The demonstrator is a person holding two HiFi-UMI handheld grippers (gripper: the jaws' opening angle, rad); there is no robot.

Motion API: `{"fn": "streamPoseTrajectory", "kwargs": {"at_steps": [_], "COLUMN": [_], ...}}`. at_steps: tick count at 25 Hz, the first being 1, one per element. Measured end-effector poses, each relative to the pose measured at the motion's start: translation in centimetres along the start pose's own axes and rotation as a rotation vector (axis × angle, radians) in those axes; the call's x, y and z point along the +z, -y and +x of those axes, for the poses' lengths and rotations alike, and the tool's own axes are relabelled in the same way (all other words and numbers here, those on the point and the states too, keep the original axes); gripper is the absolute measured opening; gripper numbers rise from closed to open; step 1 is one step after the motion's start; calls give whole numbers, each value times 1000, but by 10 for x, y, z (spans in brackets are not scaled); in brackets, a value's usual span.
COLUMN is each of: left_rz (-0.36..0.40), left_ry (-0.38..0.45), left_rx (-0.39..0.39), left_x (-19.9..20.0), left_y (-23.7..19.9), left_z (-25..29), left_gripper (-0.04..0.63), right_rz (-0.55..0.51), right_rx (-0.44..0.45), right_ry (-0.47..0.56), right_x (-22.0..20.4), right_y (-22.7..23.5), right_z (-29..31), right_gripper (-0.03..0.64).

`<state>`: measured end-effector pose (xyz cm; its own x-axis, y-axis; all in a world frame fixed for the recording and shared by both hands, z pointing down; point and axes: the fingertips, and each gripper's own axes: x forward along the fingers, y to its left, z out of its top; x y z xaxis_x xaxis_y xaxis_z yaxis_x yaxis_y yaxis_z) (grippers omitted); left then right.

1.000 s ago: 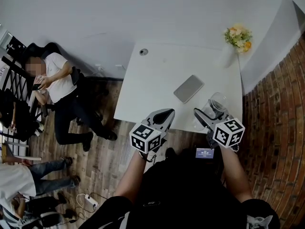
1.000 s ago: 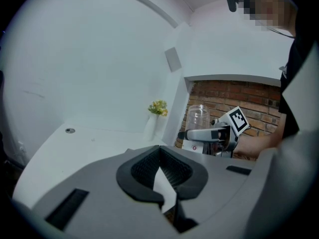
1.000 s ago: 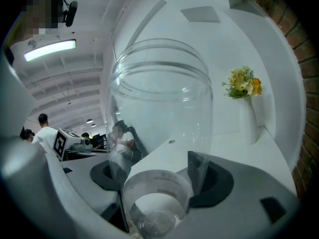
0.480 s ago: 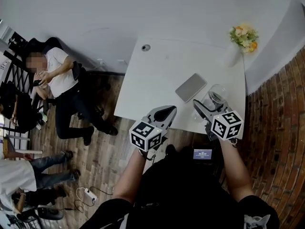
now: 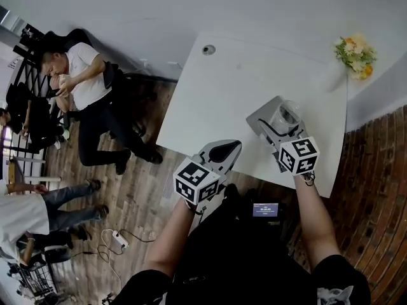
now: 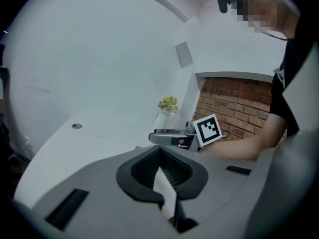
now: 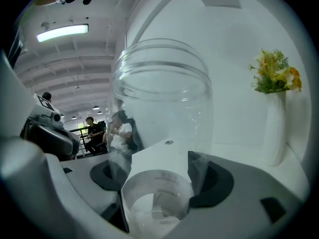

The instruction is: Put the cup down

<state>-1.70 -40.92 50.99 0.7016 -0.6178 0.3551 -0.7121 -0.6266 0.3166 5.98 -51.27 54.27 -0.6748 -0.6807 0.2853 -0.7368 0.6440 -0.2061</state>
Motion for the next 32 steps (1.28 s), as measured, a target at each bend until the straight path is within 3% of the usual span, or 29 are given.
{"fn": "streamPoseTrajectory", "kwargs": {"at_steps": [12,16,23,32], "left_rz": [-37,-51,-63,-57], "left_ry": [-17,-20,-18,-9], "left_rx": [34,47,69,64], "left_x": [-2,-2,-3,-1], "left_y": [-23,-26,-35,-33], "left_z": [12,11,11,9], "left_gripper": [9,9,9,9], "right_rz": [-157,-167,-273,-267], "right_rx": [51,55,82,73], "right_ry": [21,61,51,69], "right_x": [-20,-20,-31,-32], "right_y": [12,11,-5,-8], "right_z": [77,79,77,75], "right_gripper": [364,364,364,364]}}
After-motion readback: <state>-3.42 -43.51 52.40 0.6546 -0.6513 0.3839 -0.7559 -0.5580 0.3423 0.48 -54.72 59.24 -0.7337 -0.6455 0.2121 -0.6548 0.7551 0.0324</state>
